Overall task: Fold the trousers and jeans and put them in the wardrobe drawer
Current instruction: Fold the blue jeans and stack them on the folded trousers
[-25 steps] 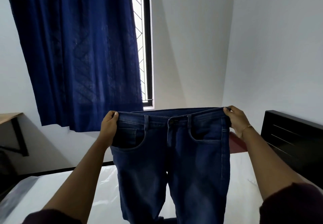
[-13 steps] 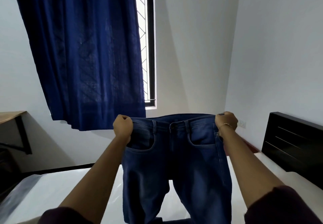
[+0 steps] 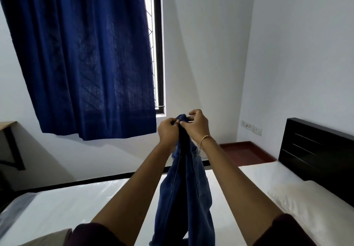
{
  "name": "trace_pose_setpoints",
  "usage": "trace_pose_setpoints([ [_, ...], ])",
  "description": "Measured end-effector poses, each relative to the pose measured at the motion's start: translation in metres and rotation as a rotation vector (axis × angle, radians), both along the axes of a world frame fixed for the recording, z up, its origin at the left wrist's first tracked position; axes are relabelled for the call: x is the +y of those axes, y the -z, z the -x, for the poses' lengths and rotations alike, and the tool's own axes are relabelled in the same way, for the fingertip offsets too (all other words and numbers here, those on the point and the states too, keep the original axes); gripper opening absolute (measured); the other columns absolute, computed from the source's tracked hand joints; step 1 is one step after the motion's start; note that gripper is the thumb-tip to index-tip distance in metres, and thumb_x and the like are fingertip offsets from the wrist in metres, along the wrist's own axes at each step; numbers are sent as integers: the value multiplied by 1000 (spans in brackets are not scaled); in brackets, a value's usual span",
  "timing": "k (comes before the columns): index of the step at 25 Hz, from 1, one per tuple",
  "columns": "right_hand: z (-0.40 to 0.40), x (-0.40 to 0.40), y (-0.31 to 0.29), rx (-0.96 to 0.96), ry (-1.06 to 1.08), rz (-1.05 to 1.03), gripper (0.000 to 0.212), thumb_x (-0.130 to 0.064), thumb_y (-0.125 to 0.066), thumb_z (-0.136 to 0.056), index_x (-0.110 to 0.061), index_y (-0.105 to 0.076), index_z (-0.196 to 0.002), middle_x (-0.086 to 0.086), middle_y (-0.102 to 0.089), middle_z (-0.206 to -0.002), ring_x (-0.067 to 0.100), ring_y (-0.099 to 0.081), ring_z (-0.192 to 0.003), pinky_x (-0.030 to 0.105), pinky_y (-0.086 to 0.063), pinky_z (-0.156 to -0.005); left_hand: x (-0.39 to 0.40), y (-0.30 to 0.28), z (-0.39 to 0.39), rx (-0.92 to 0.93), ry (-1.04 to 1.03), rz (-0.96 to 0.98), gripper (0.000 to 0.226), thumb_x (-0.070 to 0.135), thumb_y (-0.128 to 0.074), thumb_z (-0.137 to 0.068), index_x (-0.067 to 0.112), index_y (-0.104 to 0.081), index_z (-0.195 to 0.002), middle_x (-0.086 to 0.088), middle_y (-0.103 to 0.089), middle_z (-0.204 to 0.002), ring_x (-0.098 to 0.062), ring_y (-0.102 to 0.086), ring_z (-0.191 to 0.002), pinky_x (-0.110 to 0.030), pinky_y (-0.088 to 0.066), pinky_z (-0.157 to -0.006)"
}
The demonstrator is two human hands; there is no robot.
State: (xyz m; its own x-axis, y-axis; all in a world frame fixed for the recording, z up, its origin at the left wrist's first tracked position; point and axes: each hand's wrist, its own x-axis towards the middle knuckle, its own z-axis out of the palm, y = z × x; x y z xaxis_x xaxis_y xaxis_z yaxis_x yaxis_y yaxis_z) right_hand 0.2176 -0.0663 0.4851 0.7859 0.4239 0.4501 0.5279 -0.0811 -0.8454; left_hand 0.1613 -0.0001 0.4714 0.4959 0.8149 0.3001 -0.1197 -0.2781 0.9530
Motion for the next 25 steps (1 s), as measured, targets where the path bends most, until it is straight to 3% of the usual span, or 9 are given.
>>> trace_pose_setpoints([
  [5, -2, -12, 15, -67, -32, -24, 26, -6, -68, -82, 0, -60, -106, 16, -68, -106, 26, -64, -100, 20, -49, -78, -6, 4, 1, 4, 24, 5, 28, 27, -63, -88, 1, -70, -97, -15, -70, -88, -24, -68, -84, -37, -57, -80],
  [9, 11, -16, 34, -127, -179, -100, 40, 1, -59, -87, -1, -43, -124, 12, -60, -115, 17, -59, -101, 3, -46, -73, -12, -5, 1, 13, -49, -17, 18, 22, -69, -83, 4, -71, -85, -7, -68, -74, -21, -69, -76, -33, -58, -76],
  [12, 25, -15, 58, -237, -50, -243, 32, 0, -60, -86, 2, -46, -115, -1, -54, -99, 9, -55, -87, 15, -52, -76, -16, -8, -3, 8, -139, 10, 13, 14, -61, -88, 8, -66, -77, -2, -62, -68, -24, -68, -79, -35, -58, -75],
  [14, 28, -15, 82, -398, 239, -250, 18, 3, -67, -78, 3, -57, -94, 5, -56, -89, 13, -54, -77, 28, -55, -69, -22, -11, -5, -31, -162, 64, 12, 13, -58, -89, 8, -65, -79, -3, -62, -74, -25, -66, -82, -37, -57, -76],
  [16, 33, -19, 112, -483, 371, -145, 21, 3, -75, -70, -4, -60, -84, 14, -57, -89, 21, -59, -76, 28, -56, -64, -25, -19, -8, -95, -168, 129, 11, 12, -58, -89, 5, -66, -86, -3, -62, -77, -23, -65, -84, -36, -57, -77],
  [19, 37, -33, 161, -528, 377, -51, 22, 1, -72, -72, -10, -61, -88, 6, -53, -95, 15, -59, -79, 21, -57, -64, -30, -33, -11, -183, -170, 171, 14, 10, -58, -90, 0, -67, -94, -1, -60, -76, -21, -63, -82, -34, -56, -79],
  [22, 41, -45, 183, -350, 382, 99, 23, -14, -60, -86, -10, -61, -108, -18, -46, -97, 7, -52, -88, 24, -55, -80, -36, -51, -15, -244, -181, 190, 19, 10, -57, -91, -2, -66, -103, -5, -60, -84, -24, -64, -89, -35, -55, -84],
  [24, 43, -47, 189, -343, 333, 130, 21, -8, -71, -77, -11, -67, -98, -3, -58, -99, 19, -64, -87, 30, -59, -78, -40, -64, -17, -284, -163, 217, 20, 10, -57, -91, -2, -65, -104, -8, -61, -86, -26, -65, -91, -36, -55, -85],
  [25, 44, -46, 192, -383, 309, 141, 20, -4, -77, -69, -11, -71, -87, 6, -62, -95, 21, -67, -81, 26, -59, -72, -41, -70, -18, -297, -162, 224, 19, 10, -57, -91, -2, -65, -103, -10, -63, -88, -26, -65, -91, -37, -55, -85],
])
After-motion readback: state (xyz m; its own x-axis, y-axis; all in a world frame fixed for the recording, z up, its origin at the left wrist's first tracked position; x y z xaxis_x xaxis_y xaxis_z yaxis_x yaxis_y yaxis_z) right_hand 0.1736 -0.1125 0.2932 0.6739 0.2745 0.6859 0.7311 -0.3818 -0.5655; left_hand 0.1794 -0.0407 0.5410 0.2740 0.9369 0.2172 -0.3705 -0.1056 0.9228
